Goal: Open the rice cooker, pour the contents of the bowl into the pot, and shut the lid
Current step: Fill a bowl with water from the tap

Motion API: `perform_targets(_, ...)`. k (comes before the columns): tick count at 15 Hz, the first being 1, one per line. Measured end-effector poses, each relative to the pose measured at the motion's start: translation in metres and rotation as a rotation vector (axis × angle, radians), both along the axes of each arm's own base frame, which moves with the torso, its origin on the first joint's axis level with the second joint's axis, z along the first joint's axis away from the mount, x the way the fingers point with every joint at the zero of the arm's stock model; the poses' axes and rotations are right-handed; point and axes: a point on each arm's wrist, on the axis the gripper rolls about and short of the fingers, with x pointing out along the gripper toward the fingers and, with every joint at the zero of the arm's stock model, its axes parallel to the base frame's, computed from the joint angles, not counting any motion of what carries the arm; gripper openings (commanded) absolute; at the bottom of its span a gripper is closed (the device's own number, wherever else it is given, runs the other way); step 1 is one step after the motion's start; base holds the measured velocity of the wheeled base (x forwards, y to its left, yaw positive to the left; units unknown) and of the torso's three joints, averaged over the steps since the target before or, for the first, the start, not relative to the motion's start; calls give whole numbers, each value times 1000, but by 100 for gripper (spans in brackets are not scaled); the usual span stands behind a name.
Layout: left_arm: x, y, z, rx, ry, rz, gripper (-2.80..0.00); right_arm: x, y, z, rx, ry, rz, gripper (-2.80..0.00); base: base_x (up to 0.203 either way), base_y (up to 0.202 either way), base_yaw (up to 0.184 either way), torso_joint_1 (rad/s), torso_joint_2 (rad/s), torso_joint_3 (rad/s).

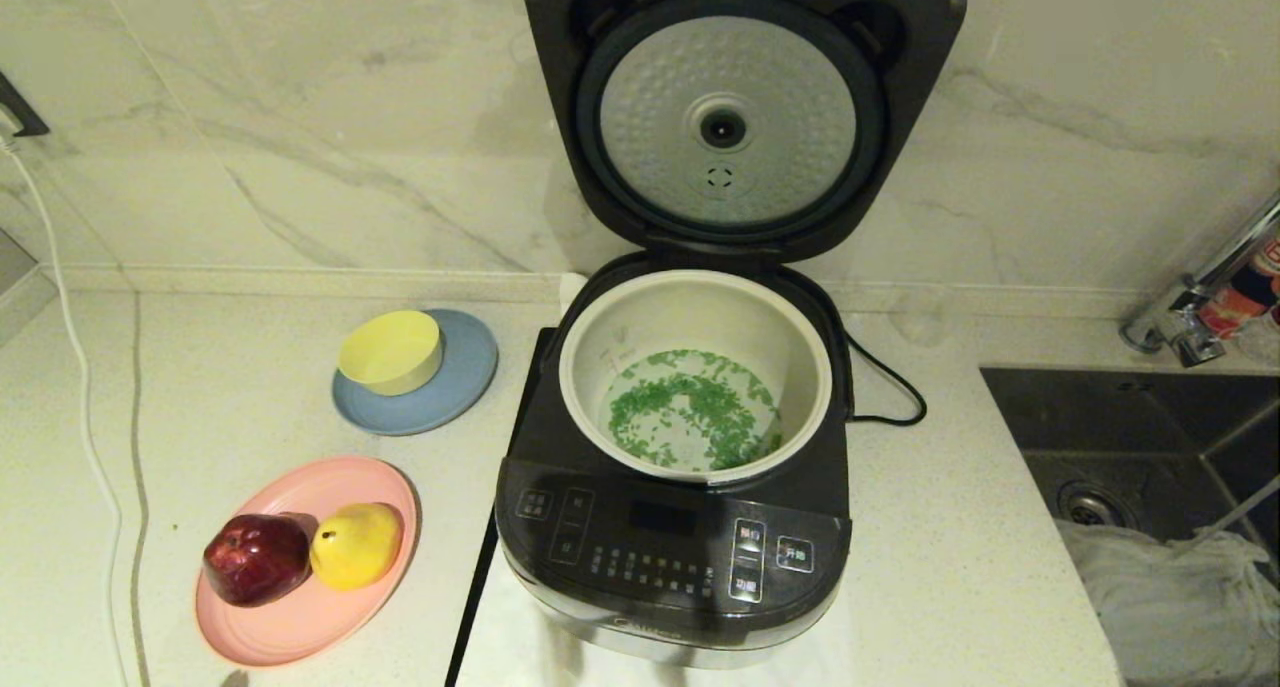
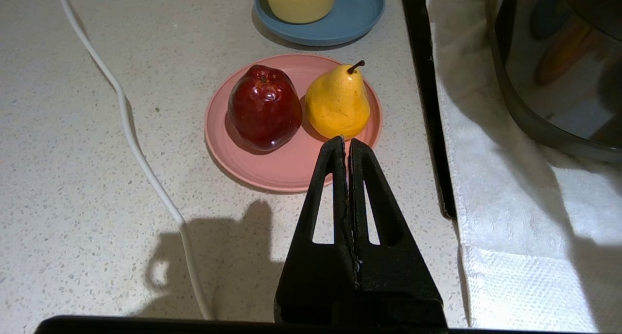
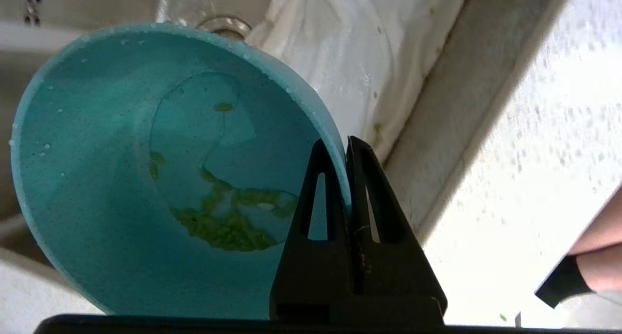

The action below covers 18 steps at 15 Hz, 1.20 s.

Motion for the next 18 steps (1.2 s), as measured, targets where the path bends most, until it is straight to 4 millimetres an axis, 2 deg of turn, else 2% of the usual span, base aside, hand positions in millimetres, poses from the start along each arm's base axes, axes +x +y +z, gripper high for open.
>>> perform_targets(6,0,0,0,0,0,0,-280,13,-12,-3,-5,-5,9,-280,0,0,0,0,0,0)
perform_targets(18,0,0,0,0,0,0,-280,55,-23,-11,-31,-3,51,-280,0,0,0,0,0,0)
